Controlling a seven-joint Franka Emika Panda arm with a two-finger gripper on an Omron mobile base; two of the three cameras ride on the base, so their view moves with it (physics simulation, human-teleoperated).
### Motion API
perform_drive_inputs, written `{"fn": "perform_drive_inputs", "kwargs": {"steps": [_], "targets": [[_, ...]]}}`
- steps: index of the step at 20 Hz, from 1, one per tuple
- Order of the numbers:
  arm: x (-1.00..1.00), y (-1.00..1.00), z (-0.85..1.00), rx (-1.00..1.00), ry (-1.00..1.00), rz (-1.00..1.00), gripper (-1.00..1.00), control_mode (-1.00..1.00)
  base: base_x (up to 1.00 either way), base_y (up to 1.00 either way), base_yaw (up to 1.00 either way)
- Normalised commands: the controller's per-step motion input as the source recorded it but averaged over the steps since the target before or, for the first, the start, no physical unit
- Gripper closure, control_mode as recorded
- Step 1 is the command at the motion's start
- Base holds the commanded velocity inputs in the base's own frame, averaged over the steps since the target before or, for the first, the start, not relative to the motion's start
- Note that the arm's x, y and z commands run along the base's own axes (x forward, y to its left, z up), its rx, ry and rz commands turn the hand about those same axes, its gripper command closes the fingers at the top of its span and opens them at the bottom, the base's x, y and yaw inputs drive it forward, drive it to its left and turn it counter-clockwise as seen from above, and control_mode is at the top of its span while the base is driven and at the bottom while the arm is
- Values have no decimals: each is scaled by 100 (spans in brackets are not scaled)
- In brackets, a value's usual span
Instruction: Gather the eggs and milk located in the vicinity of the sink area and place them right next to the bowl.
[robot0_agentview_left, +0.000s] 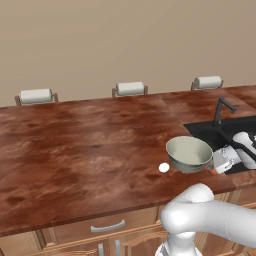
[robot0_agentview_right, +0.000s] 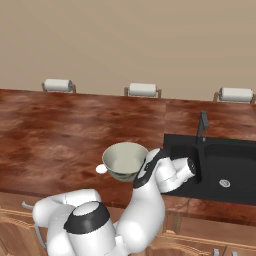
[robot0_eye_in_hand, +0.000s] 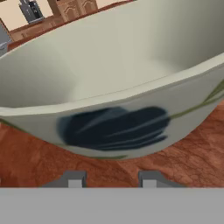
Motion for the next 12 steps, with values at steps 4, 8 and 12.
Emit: {"fn": "perform_drive_inputs", "kwargs": {"steps": [4,8,12], "targets": [[10,2,-32,0,0,-4,100,-100,0,0,0],[0,0,-37,0,-1,-2,100,-100,0,0,0],[7,0,-24,0,-1,0,100,-100,0,0,0]]}}
